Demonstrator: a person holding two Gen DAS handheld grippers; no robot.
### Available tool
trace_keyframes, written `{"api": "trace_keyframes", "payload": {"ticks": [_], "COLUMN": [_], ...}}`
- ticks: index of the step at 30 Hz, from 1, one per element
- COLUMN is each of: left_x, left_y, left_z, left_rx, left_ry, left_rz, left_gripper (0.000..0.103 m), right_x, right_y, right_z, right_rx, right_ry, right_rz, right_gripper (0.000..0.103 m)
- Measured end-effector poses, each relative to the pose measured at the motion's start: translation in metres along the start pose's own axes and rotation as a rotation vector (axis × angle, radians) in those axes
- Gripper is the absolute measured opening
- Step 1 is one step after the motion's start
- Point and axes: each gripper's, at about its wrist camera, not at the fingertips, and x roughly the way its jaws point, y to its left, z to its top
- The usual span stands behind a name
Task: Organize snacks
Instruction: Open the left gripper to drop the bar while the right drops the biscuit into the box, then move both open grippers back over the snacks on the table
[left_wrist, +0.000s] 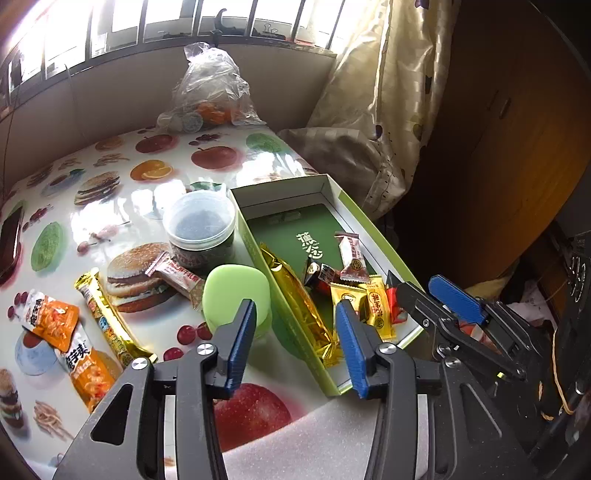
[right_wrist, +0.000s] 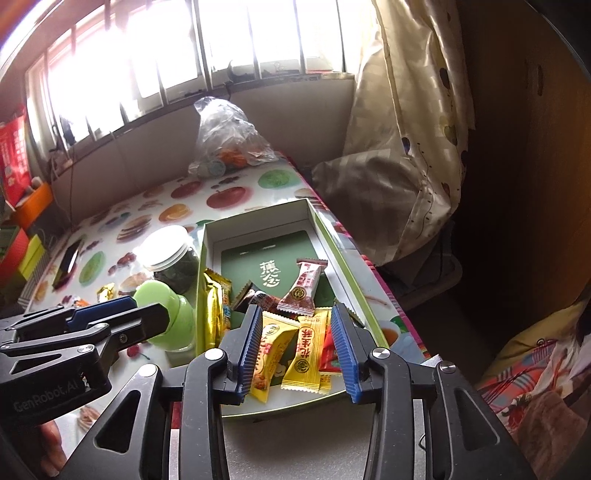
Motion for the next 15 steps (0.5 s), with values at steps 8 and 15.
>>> {"api": "trace_keyframes", "payload": {"ticks": [8, 15], "left_x": [-0.029, -0.048], "left_y": [0.019, 0.045], "left_z": [-0.015, -0.031], "left_rx": [-0.015, -0.051], "left_ry": [-0.045, -0.068], "left_rz": [0.036, 0.076], "left_gripper": [0.049, 0.049], "right_x": [-0.015, -0.021], "right_y": [0.026, 0.056], "right_z": [-0.006, -0.011], "right_rx": [-0.028, -0.071], "right_ry": [-0.014, -0.017], "right_rz": [0.035, 0.075], "right_gripper": [0.040, 0.042]}}
